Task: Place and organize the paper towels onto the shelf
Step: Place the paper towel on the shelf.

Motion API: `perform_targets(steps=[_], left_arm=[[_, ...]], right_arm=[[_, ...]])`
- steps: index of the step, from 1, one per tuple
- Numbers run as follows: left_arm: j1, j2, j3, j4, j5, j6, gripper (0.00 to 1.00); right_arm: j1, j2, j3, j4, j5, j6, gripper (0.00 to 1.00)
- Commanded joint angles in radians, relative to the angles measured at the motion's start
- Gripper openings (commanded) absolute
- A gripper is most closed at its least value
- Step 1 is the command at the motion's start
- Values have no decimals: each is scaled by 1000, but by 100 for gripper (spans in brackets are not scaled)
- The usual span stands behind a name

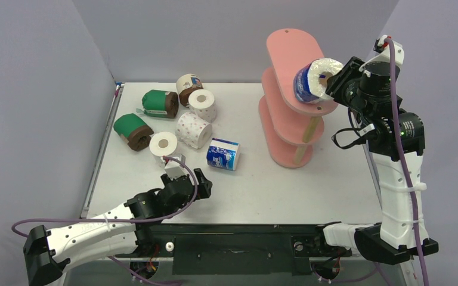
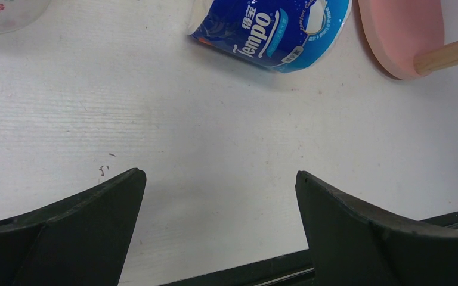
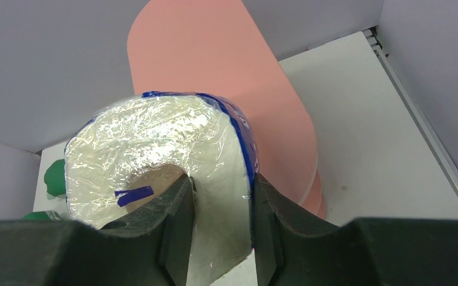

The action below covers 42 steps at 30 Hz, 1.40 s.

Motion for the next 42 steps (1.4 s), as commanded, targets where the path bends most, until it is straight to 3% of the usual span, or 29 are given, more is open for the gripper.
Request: perform_targets(steps=[1,23,34,37,42], left_arm=[[16,5,43,61,32,21,97],[55,0,11,79,79,25,97],[64,8,9,116,127,54,97],[65,14,9,126,134,61,97],[67,31,16,136,146,61,97]], right_arm=[[-12,-3,45,75,-8,12,32],[-27,21,16,103,-13,28,52],[-16,-79,-74,184,-14,14,84],[54,-154,-177,257,16,-48,86],[309,-299,-433,476,314,-257,88]])
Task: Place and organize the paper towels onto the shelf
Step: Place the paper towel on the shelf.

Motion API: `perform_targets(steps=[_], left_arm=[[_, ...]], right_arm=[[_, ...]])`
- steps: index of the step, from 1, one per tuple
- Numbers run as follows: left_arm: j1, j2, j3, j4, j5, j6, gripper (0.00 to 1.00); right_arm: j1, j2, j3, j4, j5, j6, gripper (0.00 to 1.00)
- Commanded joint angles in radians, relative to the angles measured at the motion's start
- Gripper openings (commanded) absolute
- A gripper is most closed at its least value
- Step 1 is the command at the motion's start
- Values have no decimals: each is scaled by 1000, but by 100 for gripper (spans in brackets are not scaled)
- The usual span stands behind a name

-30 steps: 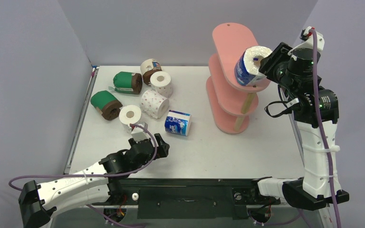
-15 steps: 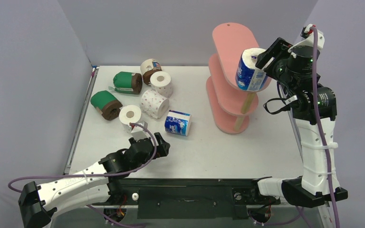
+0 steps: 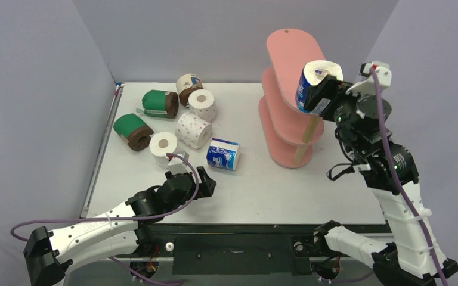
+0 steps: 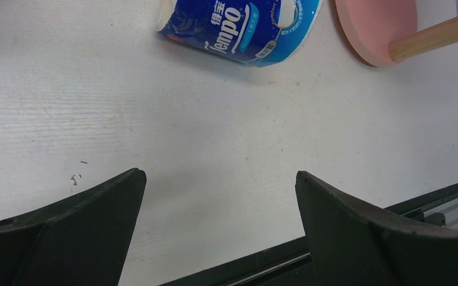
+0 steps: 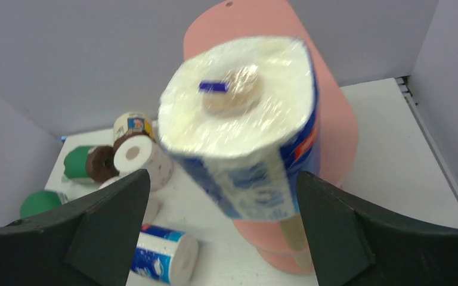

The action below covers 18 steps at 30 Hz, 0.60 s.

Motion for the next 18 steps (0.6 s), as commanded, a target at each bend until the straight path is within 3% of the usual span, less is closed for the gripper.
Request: perform_targets(steps=[1,6,12,18], left_arm=[[7,14,17,57,24,19,97],[9,10,9,56,33,10,97],[9,-5,1,52,34,6,97],[10,-31,-11,41,34,-1,97]], right_arm=[[166,-151,-221,251,236,-198,89],[175,-229,-314,252,231,-224,94],[144,-210,-331,233,293,-170,94],[4,-159,-321,254,124,-133,94]])
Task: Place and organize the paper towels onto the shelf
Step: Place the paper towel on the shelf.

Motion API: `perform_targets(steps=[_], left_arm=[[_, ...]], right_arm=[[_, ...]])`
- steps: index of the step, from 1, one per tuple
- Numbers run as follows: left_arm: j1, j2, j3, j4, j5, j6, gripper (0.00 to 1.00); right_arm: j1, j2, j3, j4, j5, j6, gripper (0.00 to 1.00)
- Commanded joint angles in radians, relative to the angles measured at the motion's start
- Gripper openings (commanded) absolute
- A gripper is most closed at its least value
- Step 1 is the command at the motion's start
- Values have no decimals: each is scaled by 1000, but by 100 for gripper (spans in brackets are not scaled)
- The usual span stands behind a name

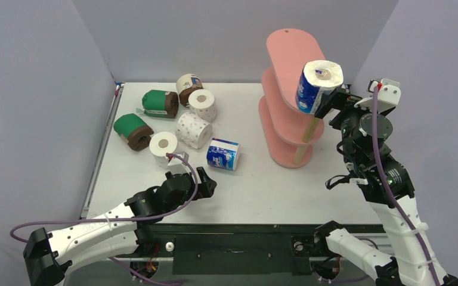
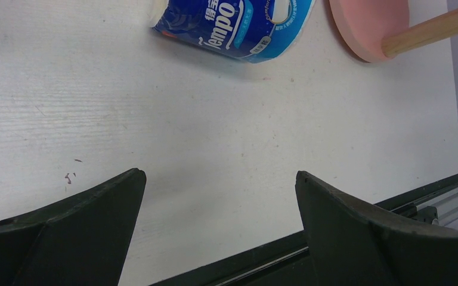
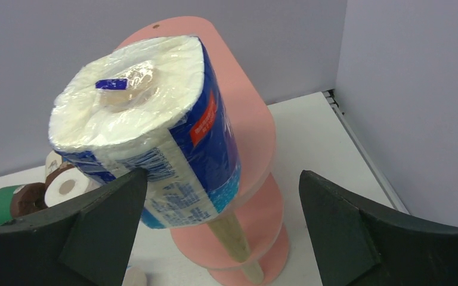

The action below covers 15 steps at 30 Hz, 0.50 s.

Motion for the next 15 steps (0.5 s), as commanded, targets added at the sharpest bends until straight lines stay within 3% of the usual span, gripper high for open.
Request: perform_targets(steps=[1,15], left_arm=[[4,-27,-5,23,6,-6,97],[3,-29,-13,13,10,-15,97]], right_arm=[[-75,47,0,61,-112,21,94],[-118,153,38,99,-141,21,88]])
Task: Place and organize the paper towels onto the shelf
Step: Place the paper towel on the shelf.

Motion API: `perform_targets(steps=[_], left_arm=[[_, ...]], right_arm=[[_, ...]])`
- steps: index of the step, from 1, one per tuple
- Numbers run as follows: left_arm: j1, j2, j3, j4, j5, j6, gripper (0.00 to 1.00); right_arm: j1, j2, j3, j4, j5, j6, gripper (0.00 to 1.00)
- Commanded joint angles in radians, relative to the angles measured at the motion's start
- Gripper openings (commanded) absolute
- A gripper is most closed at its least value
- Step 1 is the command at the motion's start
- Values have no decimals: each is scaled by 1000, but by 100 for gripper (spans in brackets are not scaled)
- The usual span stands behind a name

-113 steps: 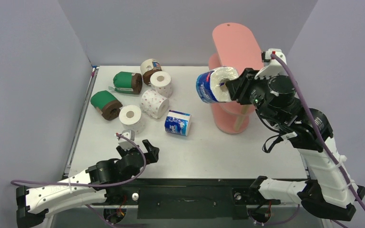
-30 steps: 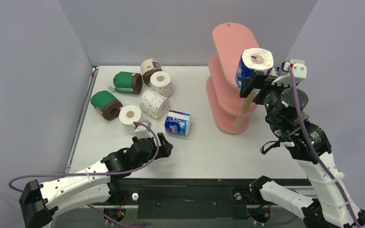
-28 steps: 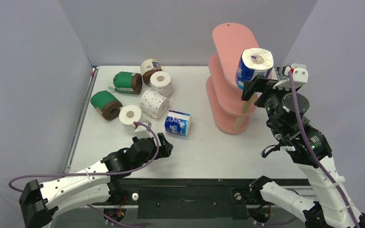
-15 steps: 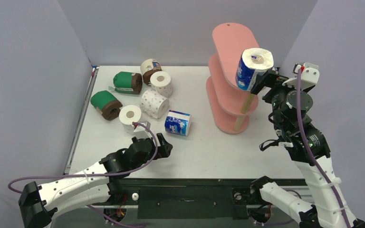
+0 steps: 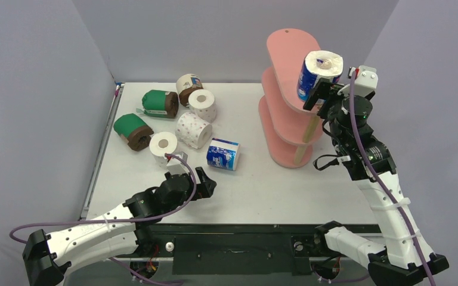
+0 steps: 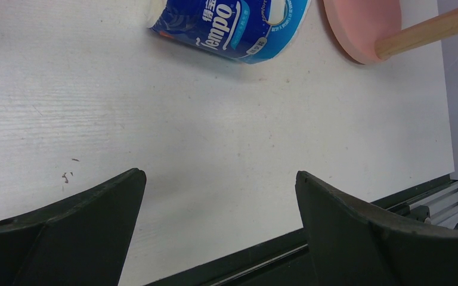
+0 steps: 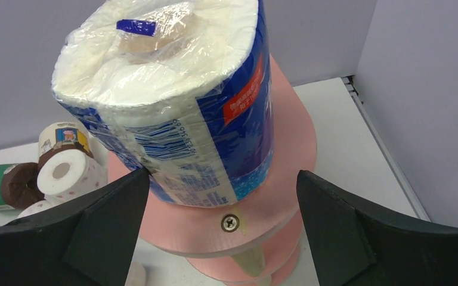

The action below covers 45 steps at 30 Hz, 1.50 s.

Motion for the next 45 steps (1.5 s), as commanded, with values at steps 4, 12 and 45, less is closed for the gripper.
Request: perform_targets(steps=[4,12,45], left_arm=[[5,0,-5,11,4,-10,97],[10,10,-4,11,5,-7,97],[30,14,-16,47,36,10,97]], right_arm=[[-45,58,51,73,-23,0,88],[-50,120,79,108,-94,-18,88],[-298,55,-56,384,-424,202,90]])
